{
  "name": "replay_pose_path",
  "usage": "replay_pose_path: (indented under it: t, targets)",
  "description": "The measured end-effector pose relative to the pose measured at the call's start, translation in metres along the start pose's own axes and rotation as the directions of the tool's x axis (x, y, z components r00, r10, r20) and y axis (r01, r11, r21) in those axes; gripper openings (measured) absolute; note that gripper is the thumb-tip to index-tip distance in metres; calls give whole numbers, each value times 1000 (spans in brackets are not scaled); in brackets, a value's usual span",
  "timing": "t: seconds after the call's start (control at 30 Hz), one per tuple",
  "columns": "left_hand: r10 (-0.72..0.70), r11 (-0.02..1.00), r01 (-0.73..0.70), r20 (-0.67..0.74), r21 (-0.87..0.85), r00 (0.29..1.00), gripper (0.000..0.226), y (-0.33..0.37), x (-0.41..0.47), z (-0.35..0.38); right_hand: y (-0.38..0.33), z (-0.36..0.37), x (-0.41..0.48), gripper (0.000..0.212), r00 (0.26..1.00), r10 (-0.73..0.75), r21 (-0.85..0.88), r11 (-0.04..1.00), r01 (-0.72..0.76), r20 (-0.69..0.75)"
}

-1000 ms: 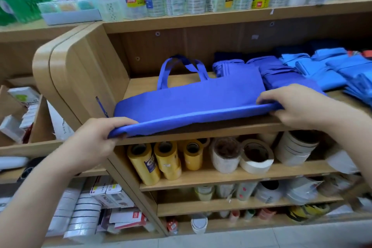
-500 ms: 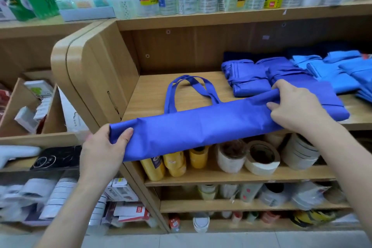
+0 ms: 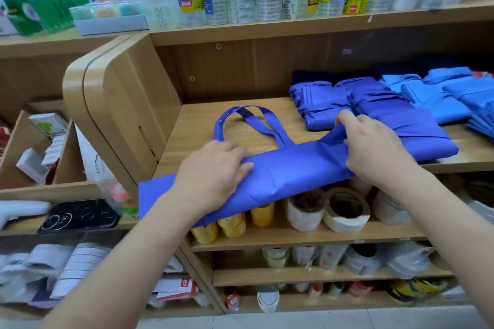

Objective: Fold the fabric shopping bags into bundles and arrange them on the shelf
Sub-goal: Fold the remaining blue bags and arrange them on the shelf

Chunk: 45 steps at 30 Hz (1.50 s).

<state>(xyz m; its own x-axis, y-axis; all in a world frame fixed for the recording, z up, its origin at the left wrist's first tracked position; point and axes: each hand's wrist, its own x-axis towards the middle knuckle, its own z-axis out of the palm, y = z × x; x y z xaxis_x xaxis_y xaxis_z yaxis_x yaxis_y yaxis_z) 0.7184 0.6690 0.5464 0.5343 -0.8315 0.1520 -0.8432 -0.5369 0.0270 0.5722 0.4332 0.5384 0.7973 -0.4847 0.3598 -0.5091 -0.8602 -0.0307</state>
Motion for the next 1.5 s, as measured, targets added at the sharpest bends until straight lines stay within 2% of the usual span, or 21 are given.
replay_pose_path:
  t: [0.07, 0.2, 0.3, 0.43, 0.5, 0.6, 0.63, 0.67, 0.73, 0.8, 0.83, 0.87, 0.93, 0.97, 1.07, 1.1, 1.17, 1.23, 1.3, 1.43, 1.5]
  targets:
    - [3, 1000, -4, 61, 24, 998, 36, 9, 11, 9, 2, 5, -2, 43, 998, -34, 2, 999, 34, -49]
    - [-112, 978, 104, -36, -178, 993, 21, 18, 7, 12, 7, 17, -5, 38, 983, -53, 65, 996, 66, -176]
    - [-164, 958, 150, -34, -244, 986, 17, 25, 3, 13, 0, 15, -7, 33, 972, -22, 222, 972, 75, -232]
    - [-177, 922, 164, -8, -350, 984, 26, 22, -17, 15, -4, 1, -8, 50, 950, 34, 454, 883, 117, -311]
    - [-158, 878, 186, 100, -442, 982, 24, 20, -28, 16, -9, -13, -3, 66, 937, 4, 543, 815, 200, -350]
    - [-69, 698, 311, 372, -645, 926, 7, 20, -39, 5, -23, -38, 6, 86, 931, -110, 582, 753, 307, -349]
    - [-59, 740, 311, 403, -596, 913, 7, 20, -43, 3, -28, -44, 8, 88, 938, -142, 613, 724, 316, -315]
    - [-91, 844, 260, 352, -469, 931, 10, 21, -46, 0, -33, -50, 9, 87, 948, -179, 658, 685, 313, -264]
    - [-162, 970, 152, -40, -189, 986, 17, 25, -51, -11, -44, -58, 8, 85, 952, -263, 741, 606, 290, -157]
    - [-90, 958, -26, -384, -287, 919, 20, 26, -48, -27, -53, -61, 8, 83, 929, -359, 749, 590, 303, -92]
    - [-46, 930, -96, -371, -356, 928, 35, 23, -42, -30, -58, -63, 8, 81, 911, -405, 730, 599, 329, -78]
    - [-2, 876, -113, -236, -469, 972, 47, 18, -35, -27, -63, -65, 8, 80, 892, -447, 709, 605, 361, -73]
    - [98, 705, -6, 89, -710, 991, 40, 14, -20, -17, -72, -67, 7, 74, 860, -503, 700, 584, 411, -86]
    - [89, 637, 43, 128, -770, 988, 31, 15, -17, -9, -75, -68, 7, 71, 853, -511, 708, 561, 428, -110]
    - [-98, 568, -17, -89, -823, 991, 13, 17, -11, 3, -73, -65, 9, 73, 882, -399, 718, 536, 445, -249]
    - [-142, 555, -60, -165, -830, 976, 20, 17, -9, 3, -71, -58, 8, 80, 917, -301, 767, 511, 388, -263]
    - [-240, 414, -85, -199, -906, 950, 28, 18, -4, -2, -72, -45, 1, 91, 984, -132, 916, 368, 157, -116]
    - [-345, 289, -83, -185, -954, 920, 27, 18, 6, -7, -82, -25, -10, 75, 987, -144, 990, 130, -48, 67]
    - [-345, 242, -68, -152, -968, 926, 20, 16, 13, -9, -94, -7, -16, 40, 991, -119, 996, 72, -49, 57]
    - [-99, 316, 41, 10, -948, 995, 38, 7, 15, -6, -103, -1, -5, 12, 980, 196, 989, 148, 1, -30]
    - [-154, 420, 56, -10, -906, 988, 38, 6, 18, -5, -106, -1, 4, 16, 969, 244, 988, 152, -8, -30]
